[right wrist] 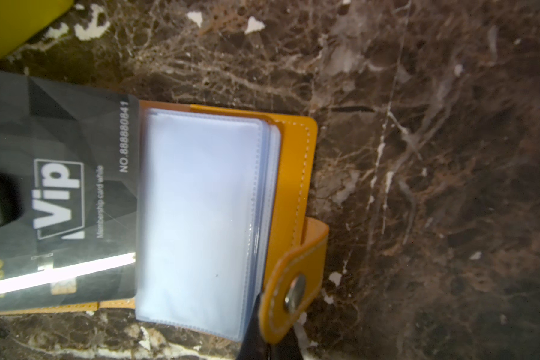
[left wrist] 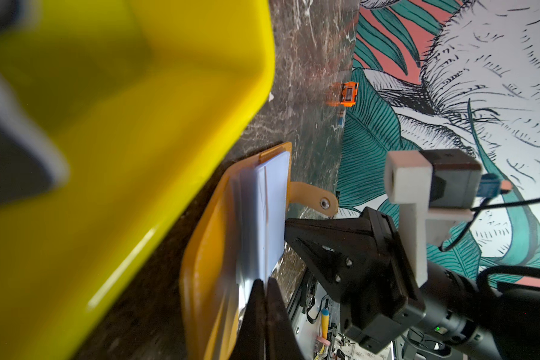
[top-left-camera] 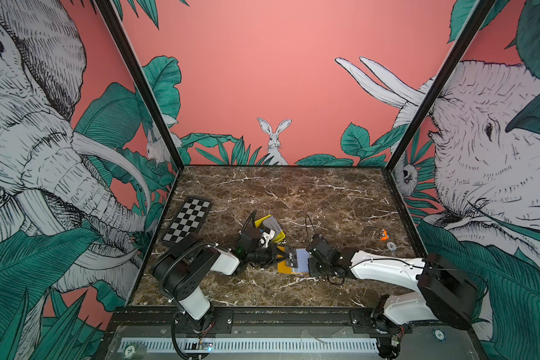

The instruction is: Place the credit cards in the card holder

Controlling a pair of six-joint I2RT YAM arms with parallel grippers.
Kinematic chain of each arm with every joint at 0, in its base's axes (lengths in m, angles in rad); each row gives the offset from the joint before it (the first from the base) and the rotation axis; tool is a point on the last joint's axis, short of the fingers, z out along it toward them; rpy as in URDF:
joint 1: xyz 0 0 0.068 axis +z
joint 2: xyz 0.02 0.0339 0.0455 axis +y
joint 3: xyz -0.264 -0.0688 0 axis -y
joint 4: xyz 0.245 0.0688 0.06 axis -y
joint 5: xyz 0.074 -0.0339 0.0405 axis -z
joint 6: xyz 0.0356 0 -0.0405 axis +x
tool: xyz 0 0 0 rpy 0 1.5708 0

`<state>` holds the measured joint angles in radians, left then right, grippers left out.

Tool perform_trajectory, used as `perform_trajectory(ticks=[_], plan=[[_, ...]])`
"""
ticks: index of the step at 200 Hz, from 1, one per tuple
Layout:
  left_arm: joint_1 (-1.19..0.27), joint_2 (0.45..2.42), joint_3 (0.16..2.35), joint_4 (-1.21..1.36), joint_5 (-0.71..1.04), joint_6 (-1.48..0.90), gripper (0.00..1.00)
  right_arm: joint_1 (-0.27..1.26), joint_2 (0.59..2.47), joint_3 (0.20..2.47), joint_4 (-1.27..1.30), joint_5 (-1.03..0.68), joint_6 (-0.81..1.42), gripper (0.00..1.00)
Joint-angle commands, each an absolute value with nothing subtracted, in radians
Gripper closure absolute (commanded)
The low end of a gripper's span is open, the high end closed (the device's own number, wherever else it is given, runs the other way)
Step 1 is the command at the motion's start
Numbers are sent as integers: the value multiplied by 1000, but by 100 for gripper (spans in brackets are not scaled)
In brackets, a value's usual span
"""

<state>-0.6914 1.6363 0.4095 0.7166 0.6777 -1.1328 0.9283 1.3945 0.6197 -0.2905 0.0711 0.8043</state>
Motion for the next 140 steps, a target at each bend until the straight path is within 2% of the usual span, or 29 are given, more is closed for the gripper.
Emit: perform_trajectory(ticks=[1, 72, 140], plan=[[-695, 1637, 398, 724, 690, -1133, 100, 933, 1417, 624, -315, 90, 810, 95], [-695, 1543, 425, 458, 612, -1020, 100, 934, 1415, 624, -318, 93, 809, 95], [-694, 1597, 417, 627, 662, -1094, 100, 936, 1419, 625, -317, 91, 809, 96]])
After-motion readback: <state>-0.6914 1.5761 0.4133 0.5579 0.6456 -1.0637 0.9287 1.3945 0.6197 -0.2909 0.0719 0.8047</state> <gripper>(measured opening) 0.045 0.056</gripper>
